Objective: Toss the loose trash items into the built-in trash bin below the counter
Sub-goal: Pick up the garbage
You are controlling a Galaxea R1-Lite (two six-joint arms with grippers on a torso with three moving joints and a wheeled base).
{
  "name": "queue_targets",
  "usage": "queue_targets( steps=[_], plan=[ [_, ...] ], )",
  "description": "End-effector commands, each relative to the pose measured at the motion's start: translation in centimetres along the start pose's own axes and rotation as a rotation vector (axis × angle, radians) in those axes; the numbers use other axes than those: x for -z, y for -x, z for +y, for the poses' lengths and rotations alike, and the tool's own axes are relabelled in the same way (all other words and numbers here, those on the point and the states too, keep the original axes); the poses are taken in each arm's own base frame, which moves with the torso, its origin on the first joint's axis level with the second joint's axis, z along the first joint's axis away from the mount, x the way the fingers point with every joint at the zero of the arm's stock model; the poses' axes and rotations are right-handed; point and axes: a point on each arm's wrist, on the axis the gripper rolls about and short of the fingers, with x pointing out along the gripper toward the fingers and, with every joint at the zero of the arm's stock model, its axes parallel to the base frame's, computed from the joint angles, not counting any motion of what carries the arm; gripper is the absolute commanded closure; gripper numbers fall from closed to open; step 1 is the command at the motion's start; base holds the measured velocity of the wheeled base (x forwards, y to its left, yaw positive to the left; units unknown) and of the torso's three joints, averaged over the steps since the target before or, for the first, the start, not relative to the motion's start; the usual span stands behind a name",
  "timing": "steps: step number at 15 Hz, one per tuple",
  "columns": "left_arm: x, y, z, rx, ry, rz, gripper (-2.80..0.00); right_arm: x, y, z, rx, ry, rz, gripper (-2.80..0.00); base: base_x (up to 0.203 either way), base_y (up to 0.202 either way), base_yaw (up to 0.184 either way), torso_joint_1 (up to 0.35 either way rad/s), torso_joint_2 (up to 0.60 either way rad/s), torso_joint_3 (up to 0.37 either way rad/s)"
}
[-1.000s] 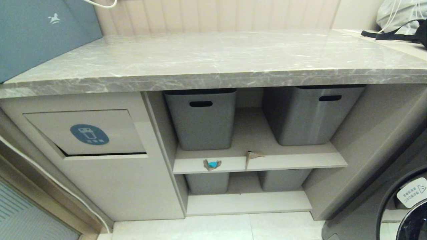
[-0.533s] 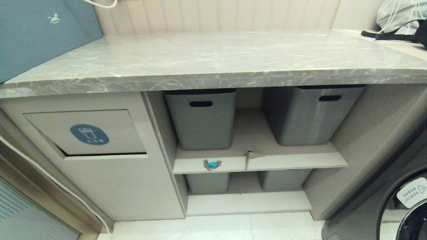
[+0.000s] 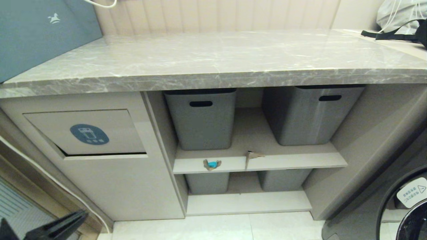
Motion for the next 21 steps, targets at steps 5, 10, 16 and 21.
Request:
queue_targets(
  steps=[5,10,16,21],
  plan=[
    [0.3,-7.0,-0.1,0.098,0.056,0.228,0.00,0.0,0.0,0.0,0.000,0.000,0.001,0.00,0.000,0.000,0.000,0.000,0.00,0.000],
    [1.4,-11.6,-1.0,0.123,0.045,0.275,0.00,0.0,0.0,0.0,-0.001,0.000,0.000,0.00,0.000,0.000,0.000,0.000,0.00,0.000],
    [2.5,-18.4,-3.7,0.151,0.023,0.335,0.00,0.0,0.0,0.0,0.000,0.000,0.002,0.00,0.000,0.000,0.000,0.000,0.00,0.000],
    [2.5,-24.5,-5.2,0.108,0.037,0.338,0.00,0.0,0.0,0.0,-0.001,0.000,0.000,0.00,0.000,0.000,0.000,0.000,0.00,0.000]
  ],
)
